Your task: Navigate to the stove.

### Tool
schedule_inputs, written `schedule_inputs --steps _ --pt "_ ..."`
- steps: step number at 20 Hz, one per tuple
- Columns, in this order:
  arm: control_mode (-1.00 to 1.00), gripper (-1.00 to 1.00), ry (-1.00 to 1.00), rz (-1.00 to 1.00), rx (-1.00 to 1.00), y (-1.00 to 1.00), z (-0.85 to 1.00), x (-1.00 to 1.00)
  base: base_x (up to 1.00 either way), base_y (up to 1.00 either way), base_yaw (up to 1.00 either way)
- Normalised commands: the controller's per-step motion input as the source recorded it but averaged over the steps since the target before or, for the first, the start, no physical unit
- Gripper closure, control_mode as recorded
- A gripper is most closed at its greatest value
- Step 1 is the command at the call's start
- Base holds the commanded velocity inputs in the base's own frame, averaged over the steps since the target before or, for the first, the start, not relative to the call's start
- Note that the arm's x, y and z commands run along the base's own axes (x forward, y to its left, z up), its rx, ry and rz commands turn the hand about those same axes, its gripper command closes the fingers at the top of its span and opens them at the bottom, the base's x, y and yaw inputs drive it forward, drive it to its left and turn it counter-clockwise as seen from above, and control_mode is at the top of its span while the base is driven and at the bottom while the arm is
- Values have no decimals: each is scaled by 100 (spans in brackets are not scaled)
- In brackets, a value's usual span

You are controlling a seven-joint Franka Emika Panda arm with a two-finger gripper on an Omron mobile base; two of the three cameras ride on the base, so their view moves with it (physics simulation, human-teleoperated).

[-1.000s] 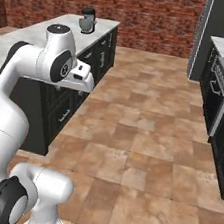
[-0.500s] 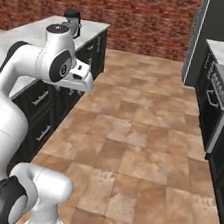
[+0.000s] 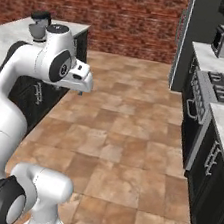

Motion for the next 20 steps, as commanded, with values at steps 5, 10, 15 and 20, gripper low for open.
schedule_inputs --steps 5,10,15,20 --pt "100 -100 0 0 0 0 0 0 100 -62 -1" --pt "100 -100 0 0 0 0 0 0 100 -25 -7" --pt "100 -100 0 0 0 0 0 0 100 2 -19" --pt "100 -100 0 0 0 0 0 0 100 22 -28"
